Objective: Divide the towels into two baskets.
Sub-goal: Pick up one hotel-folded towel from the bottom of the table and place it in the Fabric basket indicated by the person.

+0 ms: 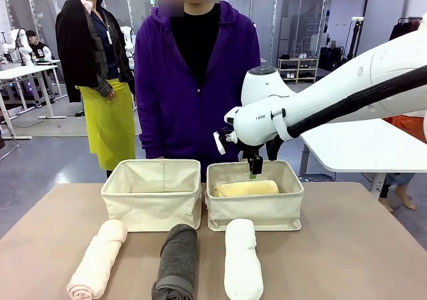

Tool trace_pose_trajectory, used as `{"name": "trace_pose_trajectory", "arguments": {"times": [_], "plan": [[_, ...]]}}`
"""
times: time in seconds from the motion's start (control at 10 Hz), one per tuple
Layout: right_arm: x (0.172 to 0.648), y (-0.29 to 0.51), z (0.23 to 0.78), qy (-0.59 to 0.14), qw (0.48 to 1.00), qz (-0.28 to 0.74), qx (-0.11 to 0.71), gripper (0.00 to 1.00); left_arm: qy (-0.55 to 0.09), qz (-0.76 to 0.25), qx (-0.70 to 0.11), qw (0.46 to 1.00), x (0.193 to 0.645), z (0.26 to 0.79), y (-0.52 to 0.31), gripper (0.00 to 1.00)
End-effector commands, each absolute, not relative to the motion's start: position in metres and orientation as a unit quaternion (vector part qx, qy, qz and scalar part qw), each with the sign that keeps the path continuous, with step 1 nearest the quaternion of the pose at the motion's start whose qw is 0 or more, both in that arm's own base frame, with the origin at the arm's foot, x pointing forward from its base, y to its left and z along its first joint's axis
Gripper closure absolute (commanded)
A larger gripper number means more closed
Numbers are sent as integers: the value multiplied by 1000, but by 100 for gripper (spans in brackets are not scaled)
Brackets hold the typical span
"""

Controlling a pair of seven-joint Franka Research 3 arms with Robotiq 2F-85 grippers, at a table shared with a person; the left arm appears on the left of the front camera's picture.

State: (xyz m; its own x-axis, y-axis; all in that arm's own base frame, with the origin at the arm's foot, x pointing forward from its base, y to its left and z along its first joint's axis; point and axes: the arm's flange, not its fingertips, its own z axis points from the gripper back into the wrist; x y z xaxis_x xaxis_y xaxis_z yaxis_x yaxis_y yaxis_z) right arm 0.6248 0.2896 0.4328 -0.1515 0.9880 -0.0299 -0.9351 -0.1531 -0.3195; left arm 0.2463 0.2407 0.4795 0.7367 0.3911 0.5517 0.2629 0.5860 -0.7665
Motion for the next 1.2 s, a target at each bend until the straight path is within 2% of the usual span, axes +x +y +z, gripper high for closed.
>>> {"name": "trace_pose_trajectory", "arguments": {"times": [0.0, 0.2, 0.5, 0.7, 0.9, 1.1], "plan": [[585, 280, 460, -120, 657, 738, -97, 0, -366, 36, -460, 808, 244, 481, 241, 0], [537, 245, 492, -117, 710, 689, -85, 0, -366, 36, -460, 808, 244, 481, 241, 0], [459, 148, 519, -203, 775, 595, 68, 0, -366, 36, -460, 808, 244, 481, 241, 0], [410, 85, 522, -244, 789, 535, 176, 0, -366, 36, -460, 808, 244, 481, 241, 0], [385, 4, 516, -246, 786, 468, 321, 0, -366, 36, -460, 808, 244, 481, 241, 0], [361, -91, 502, -263, 802, 345, 411, 0, -366, 36, -460, 808, 244, 481, 241, 0]]}}
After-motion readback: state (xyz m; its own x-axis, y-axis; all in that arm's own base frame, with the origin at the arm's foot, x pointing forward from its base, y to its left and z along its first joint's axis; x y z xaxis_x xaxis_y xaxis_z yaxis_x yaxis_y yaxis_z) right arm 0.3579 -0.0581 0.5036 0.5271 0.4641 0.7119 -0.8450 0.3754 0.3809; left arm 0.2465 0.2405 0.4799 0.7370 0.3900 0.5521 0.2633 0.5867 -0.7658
